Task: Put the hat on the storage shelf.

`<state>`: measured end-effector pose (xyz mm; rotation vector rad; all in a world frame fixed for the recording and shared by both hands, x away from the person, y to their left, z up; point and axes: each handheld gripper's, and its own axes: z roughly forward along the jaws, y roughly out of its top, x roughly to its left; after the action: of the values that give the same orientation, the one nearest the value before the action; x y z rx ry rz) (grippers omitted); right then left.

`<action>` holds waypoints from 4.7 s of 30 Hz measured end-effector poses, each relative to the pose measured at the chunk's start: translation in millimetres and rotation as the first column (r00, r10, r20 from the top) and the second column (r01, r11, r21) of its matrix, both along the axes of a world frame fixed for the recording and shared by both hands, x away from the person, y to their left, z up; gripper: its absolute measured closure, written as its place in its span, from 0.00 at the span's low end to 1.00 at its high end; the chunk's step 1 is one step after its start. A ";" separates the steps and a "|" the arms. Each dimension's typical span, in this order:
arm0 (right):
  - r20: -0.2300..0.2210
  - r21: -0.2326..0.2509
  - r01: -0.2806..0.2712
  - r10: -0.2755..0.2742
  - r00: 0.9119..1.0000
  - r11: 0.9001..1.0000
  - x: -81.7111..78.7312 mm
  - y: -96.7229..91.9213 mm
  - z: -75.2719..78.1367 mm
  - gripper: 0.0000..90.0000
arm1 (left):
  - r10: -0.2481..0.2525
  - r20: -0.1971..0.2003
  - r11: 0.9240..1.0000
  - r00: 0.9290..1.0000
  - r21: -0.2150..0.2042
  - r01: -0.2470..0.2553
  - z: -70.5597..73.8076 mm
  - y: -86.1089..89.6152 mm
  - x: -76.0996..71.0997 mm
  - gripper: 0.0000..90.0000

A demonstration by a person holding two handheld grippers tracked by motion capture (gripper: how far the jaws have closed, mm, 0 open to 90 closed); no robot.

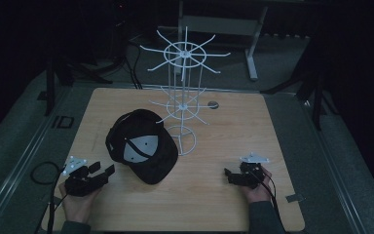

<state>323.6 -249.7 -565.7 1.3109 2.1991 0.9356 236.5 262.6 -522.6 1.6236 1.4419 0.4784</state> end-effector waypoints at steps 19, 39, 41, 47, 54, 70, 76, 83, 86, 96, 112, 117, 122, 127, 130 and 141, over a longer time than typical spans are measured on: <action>-0.001 0.000 0.002 -0.002 1.000 1.000 1.0 0.9 0.0 0.17 | -0.125 -0.009 0.992 0.992 -0.018 0.125 -1.6 -26.5 -1.1 0.44; -0.001 0.000 0.002 -0.002 1.000 1.000 1.0 1.0 0.0 0.17 | -0.244 -0.060 0.970 0.968 0.008 0.245 -10.6 -64.2 7.4 0.46; -0.001 0.000 0.002 -0.002 1.000 1.000 1.1 1.0 0.0 0.17 | -0.248 -0.070 0.968 0.966 0.008 0.249 -12.6 -66.8 9.4 0.46; -0.002 0.000 0.001 -0.001 1.000 1.000 1.6 1.4 0.1 0.17 | -0.254 -0.079 0.967 0.964 0.002 0.255 -15.2 -70.6 12.3 0.46; -0.002 0.000 0.002 -0.002 1.000 1.000 1.8 1.6 0.0 0.17 | -0.285 -0.102 0.957 0.953 0.026 0.289 -17.2 -86.1 21.8 0.46; -0.002 0.000 0.002 -0.002 1.000 1.000 1.8 1.6 0.0 0.17 | -0.248 -0.120 0.969 0.961 -0.038 0.245 -31.6 -104.6 34.5 0.56; -0.002 0.000 0.002 -0.002 1.000 1.000 1.8 1.7 0.0 0.17 | -0.220 -0.116 0.974 0.969 -0.070 0.213 -30.7 -101.4 40.7 0.62; -0.002 0.000 0.001 -0.001 1.000 1.000 1.9 1.7 0.0 0.17 | -0.209 -0.120 0.976 0.971 -0.090 0.199 -31.7 -101.0 44.5 0.68; -0.002 0.000 0.001 -0.001 1.000 1.000 1.9 1.7 0.0 0.17 | -0.208 -0.108 0.976 0.972 -0.088 0.199 -29.2 -99.6 44.9 0.75; -0.002 0.000 0.001 -0.001 1.000 1.000 2.0 1.7 0.0 0.17 | -0.174 -0.090 0.982 0.981 -0.090 0.166 -26.0 -95.3 45.7 0.75; -0.001 0.000 0.000 0.000 1.000 1.000 2.1 1.8 0.0 0.17 | -0.194 -0.109 0.979 0.975 -0.090 0.185 -34.7 -107.6 38.9 0.80; -0.002 0.000 0.000 0.000 1.000 1.000 2.1 1.8 0.0 0.17 | -0.202 -0.089 0.976 0.975 -0.104 0.193 -28.8 -105.2 37.9 0.82; -0.001 0.000 0.000 0.000 1.000 1.000 2.1 1.8 0.0 0.17 | -0.192 -0.082 0.977 0.978 -0.115 0.182 -22.5 -99.1 37.2 0.83; -0.001 0.001 0.001 -0.001 1.000 1.000 2.1 1.8 0.0 0.17 | -0.176 -0.073 0.980 0.982 -0.111 0.167 -18.9 -92.6 36.2 0.84; -0.002 0.001 0.001 -0.001 1.000 1.000 2.1 1.8 0.0 0.17 | -0.157 -0.058 0.982 0.986 -0.115 0.150 -14.6 -84.6 35.2 0.85; -0.001 0.001 0.001 -0.001 1.000 1.000 2.1 1.8 0.0 0.17 | -0.145 -0.056 0.977 0.988 -0.166 0.134 -10.6 -75.0 37.7 0.91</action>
<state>325.7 -247.8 -565.7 1.3129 2.1996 0.9357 274.3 187.6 -533.2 1.6097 1.3676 0.2214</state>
